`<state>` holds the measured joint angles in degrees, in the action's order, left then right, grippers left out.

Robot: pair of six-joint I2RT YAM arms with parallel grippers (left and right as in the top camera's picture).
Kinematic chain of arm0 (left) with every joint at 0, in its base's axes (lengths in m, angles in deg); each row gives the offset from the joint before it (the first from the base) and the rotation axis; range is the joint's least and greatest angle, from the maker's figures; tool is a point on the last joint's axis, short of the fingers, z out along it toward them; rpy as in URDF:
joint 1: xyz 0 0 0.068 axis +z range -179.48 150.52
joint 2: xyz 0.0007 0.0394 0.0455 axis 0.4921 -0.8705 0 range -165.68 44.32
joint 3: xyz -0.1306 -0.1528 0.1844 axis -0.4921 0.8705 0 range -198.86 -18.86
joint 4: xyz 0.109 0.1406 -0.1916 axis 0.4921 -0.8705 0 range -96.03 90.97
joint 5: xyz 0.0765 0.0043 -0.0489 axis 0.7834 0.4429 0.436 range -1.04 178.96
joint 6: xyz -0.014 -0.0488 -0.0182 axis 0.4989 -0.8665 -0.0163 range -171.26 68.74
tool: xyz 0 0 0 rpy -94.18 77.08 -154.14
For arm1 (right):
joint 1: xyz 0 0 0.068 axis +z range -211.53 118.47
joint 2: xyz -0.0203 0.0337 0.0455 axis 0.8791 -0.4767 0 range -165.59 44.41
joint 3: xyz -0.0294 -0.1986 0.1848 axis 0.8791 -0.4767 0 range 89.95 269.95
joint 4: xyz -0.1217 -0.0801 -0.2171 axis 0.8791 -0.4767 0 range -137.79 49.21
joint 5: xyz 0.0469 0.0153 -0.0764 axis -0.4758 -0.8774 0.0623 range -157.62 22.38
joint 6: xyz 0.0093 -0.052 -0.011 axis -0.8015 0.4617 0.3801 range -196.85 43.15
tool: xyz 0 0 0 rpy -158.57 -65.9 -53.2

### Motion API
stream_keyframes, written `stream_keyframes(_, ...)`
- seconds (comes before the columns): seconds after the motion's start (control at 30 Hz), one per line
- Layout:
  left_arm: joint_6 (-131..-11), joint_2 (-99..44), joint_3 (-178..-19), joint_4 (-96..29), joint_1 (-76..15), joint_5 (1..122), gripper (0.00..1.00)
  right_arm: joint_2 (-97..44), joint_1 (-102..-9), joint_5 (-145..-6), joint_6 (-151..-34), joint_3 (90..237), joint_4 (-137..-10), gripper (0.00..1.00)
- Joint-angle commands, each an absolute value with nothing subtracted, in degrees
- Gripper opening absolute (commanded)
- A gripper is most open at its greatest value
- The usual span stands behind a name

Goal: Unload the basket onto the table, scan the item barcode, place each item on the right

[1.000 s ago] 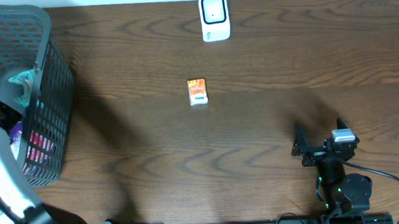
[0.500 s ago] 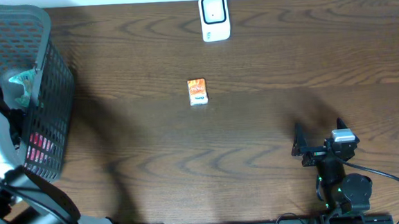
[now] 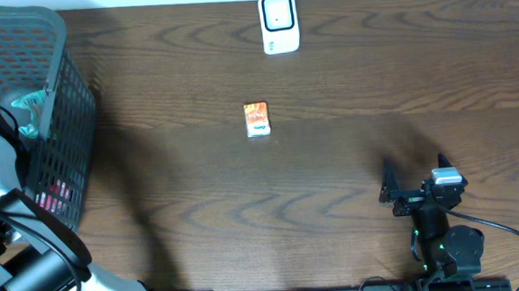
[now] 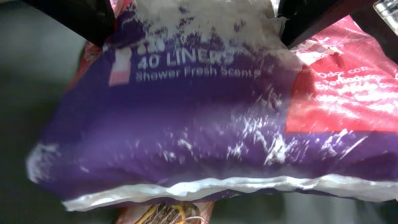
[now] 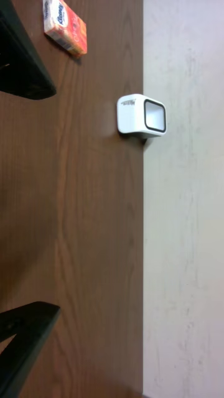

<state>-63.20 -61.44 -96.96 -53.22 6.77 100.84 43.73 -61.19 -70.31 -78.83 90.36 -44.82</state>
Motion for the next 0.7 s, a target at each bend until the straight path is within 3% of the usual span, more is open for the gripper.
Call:
stream_keyframes(0.0,-63.24,-64.17,-95.94,-54.73,7.16,104.73,0.72,44.10,-61.43,-69.88,-79.40,90.31,-45.09,0.99)
stream_keyframes(0.07,-64.05,-64.67,-95.94,-55.08,7.16,104.71,0.64,44.10,-61.43,-69.88,-79.40,90.31,-45.09,0.99)
stream_keyframes(0.1,-64.05,-64.76,-95.94,-55.12,7.16,104.71,0.47,44.10,-61.43,-69.88,-79.40,90.31,-45.09,0.99)
stream_keyframes(0.27,-63.97,-64.74,-96.07,-55.17,7.14,104.71,0.08,44.10,-61.43,-69.88,-79.40,90.31,-45.09,0.99)
stream_keyframes(0.57,-68.88,-60.65,-102.82,-59.23,7.14,104.21,0.07,44.10,-61.43,-69.88,-79.40,90.31,-45.09,0.99)
stream_keyframes(0.67,-69.58,-56.06,-105.88,-58.53,7.10,99.16,0.07,44.10,-61.43,-69.88,-79.40,90.31,-45.09,0.99)
